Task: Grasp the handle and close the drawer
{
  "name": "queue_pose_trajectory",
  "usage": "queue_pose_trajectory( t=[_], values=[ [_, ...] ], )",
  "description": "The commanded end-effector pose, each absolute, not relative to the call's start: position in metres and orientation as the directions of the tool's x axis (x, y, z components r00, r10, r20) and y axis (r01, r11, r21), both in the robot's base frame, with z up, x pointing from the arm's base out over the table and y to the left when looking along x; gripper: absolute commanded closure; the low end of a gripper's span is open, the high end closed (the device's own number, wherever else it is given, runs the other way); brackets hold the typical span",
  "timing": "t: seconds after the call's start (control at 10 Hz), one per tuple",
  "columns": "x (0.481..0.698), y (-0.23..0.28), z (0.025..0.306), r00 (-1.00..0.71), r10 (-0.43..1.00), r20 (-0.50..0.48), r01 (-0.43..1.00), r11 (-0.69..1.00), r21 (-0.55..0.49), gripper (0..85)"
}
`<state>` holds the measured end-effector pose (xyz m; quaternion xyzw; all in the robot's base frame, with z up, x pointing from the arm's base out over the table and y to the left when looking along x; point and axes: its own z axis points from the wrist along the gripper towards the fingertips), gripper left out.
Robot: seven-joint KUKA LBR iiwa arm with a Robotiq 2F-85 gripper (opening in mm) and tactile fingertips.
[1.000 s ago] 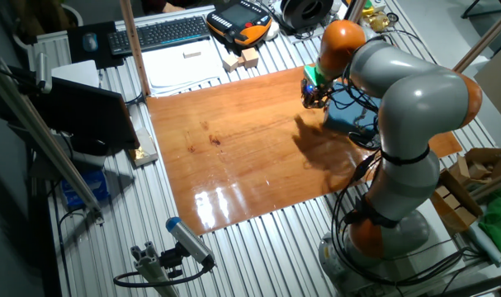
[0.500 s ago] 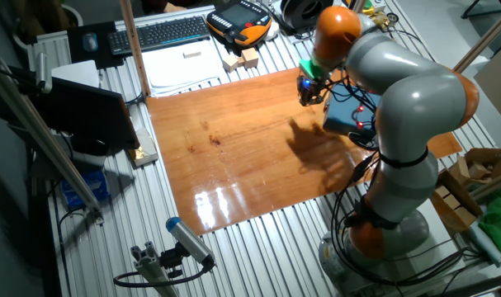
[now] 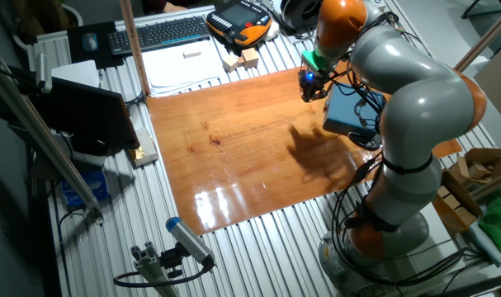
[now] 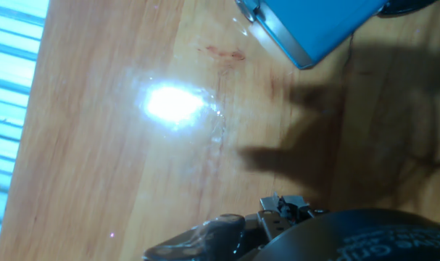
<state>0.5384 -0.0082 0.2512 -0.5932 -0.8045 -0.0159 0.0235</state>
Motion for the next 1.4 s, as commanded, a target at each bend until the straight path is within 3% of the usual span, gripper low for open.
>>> queue_pose_trajectory(
  t=[0.0, 1.3],
  values=[
    [0.537, -0.007, 0.252, -0.303, 0.951, 0.057, 0.953, 0.303, -0.003, 83.0],
    [0.531, 0.008, 0.257, -0.353, 0.936, 0.003, 0.936, 0.353, 0.001, 83.0]
  ],
)
